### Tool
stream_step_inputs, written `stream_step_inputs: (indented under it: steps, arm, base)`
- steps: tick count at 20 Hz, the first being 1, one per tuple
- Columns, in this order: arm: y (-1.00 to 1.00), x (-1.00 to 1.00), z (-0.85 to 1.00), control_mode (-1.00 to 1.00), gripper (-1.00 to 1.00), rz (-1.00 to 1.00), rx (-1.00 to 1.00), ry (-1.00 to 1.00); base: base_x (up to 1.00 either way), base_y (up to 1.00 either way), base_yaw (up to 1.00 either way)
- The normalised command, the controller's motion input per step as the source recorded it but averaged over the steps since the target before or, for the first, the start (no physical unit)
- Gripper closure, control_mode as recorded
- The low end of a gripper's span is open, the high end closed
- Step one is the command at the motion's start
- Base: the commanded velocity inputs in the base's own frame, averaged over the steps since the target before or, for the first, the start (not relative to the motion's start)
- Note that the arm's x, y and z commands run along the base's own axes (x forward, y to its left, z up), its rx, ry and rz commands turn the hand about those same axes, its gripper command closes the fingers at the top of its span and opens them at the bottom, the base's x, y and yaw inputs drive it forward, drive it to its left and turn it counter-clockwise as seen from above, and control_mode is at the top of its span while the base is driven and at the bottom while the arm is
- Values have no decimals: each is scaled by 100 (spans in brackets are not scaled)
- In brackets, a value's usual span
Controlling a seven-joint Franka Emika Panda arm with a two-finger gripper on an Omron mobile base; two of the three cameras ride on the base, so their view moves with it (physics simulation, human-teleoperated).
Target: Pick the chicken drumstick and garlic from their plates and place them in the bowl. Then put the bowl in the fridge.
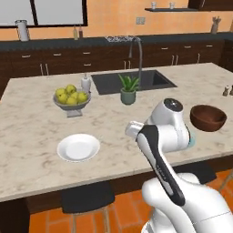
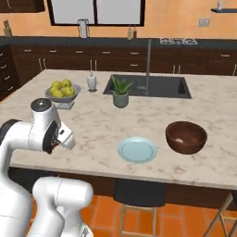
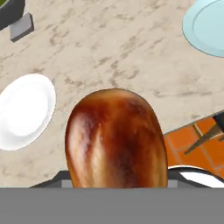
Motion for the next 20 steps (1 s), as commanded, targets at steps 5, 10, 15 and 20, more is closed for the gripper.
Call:
stream_step_inputs:
  steps: [5, 10, 15, 20]
  arm:
    - [0, 0, 0, 100, 100, 0, 0, 0]
    - [0, 0, 0, 100, 100, 0, 0, 0]
    - [0, 0, 0, 100, 100, 0, 0, 0]
    - [0, 0, 0, 100, 100, 0, 0, 0]
  base:
    - [0, -100, -35]
    - [0, -100, -23]
    - [6, -100, 1]
    - [21, -97, 16]
